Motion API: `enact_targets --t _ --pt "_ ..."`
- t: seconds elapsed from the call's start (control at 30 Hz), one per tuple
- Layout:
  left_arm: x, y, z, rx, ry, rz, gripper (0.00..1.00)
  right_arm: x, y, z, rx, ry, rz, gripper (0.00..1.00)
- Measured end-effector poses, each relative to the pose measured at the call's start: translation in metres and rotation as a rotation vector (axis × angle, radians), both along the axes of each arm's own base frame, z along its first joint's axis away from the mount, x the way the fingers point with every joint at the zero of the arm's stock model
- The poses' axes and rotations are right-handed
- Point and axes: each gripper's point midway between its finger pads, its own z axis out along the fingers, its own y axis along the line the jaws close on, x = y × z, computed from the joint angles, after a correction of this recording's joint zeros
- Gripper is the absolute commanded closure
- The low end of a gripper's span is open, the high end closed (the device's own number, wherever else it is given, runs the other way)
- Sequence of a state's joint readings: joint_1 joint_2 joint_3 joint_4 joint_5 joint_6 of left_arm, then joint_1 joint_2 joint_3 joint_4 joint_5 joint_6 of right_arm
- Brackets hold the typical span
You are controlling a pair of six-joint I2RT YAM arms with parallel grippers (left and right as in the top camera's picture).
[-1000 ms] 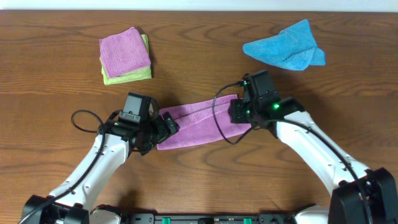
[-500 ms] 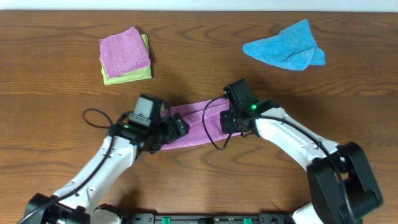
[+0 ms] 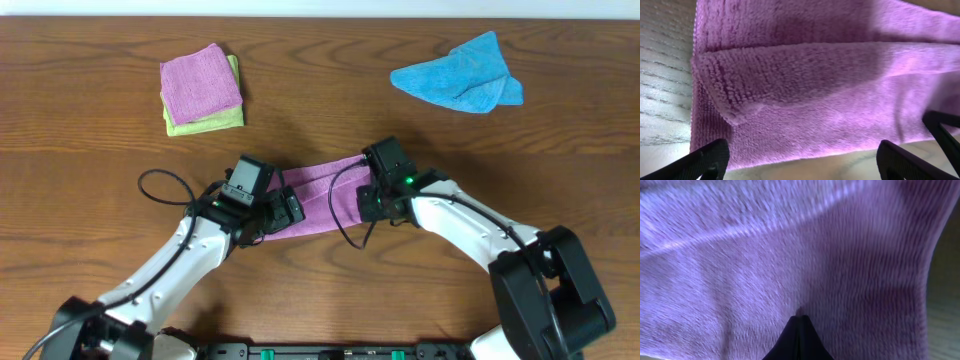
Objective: Fold the cloth
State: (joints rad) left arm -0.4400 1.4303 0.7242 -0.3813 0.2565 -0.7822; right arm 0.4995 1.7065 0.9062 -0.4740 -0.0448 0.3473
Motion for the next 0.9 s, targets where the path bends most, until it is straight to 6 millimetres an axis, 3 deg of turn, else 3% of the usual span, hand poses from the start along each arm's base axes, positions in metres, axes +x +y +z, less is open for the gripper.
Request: enact_targets --t 0.23,0.33,0.7,0.9 --pt "0.014 -0.007 -0.018 -0.004 -0.010 0.001 0.05 0.006 0.003 0.000 0.015 -0.032 0.004 0.98" --pt "0.020 -0.010 -0.022 -0.010 -0.020 0.004 0.05 -0.001 -0.001 -0.007 0.005 -0.013 0.005 0.98" --pt "0.032 -0.003 -0.021 0.012 -0.058 0.076 0.05 -0.007 -0.004 -0.010 0.006 -0.019 0.012 0.98" --pt "0.061 -0.002 -0.008 -0.050 -0.138 0.196 0.05 -0.012 -0.006 -0.012 0.013 -0.032 0.015 0.98"
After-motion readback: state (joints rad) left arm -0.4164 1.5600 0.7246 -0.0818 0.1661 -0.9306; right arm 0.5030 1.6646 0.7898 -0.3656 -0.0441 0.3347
